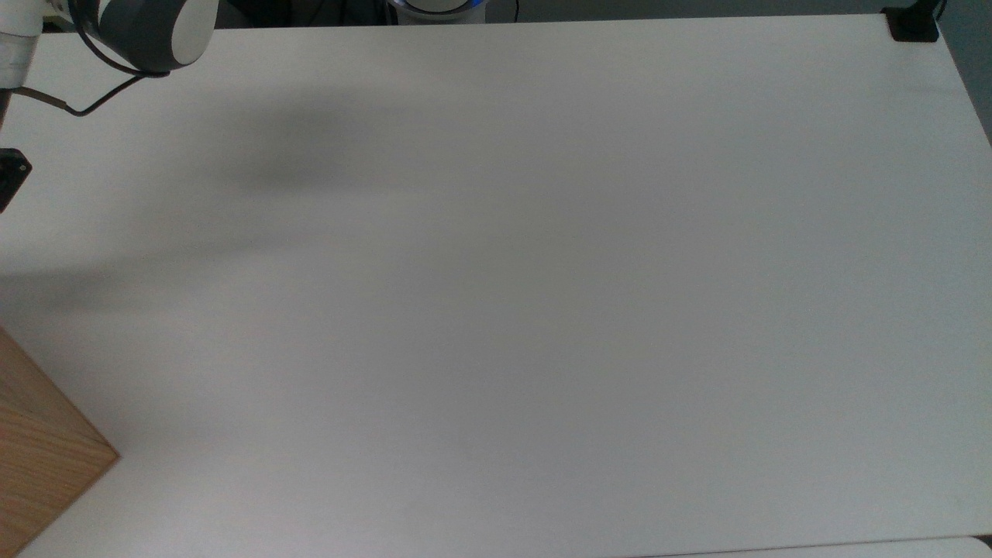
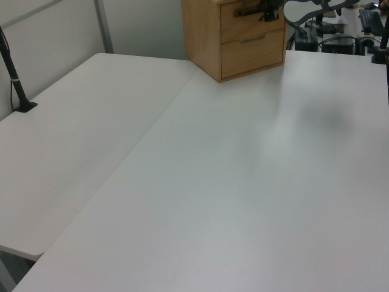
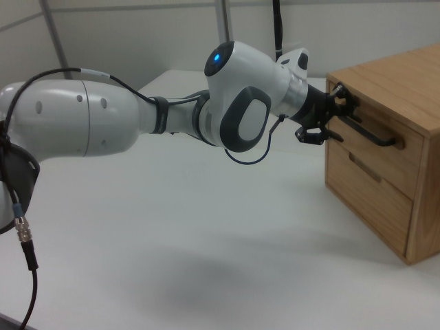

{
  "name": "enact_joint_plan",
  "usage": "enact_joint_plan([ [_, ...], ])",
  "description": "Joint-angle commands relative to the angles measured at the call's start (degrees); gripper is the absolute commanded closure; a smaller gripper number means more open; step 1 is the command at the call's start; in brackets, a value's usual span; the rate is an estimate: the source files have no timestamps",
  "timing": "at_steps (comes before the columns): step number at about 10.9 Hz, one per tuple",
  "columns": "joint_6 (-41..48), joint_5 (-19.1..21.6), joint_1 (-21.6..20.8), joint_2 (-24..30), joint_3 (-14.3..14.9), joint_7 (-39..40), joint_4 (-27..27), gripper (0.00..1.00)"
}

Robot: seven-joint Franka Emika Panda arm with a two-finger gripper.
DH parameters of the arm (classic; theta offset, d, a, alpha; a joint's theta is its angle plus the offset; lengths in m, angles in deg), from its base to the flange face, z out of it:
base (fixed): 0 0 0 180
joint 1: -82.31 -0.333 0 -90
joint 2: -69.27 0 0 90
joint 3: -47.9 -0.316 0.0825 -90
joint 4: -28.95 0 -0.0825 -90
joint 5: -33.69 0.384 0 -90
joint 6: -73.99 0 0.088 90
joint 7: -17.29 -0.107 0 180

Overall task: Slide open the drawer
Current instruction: 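Move the gripper toward the upper drawer's black handle and grasp it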

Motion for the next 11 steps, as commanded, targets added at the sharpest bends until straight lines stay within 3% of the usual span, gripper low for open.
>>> enact_joint_plan([
  [1,-6.56,-0.55,-0.07,-3.75,1.26,3.36,2.88,0.44],
  [3,-8.51,-0.46,-0.07,-4.02,2.41,5.99,2.88,0.45],
  [5,-8.52,-0.46,0.19,-4.19,2.41,8.63,2.53,0.61],
  [7,-8.43,-0.03,0.11,-3.67,2.41,11.79,2.09,0.69],
  [11,-8.08,0.50,-0.86,1.59,2.06,12.24,-5.00,0.85],
])
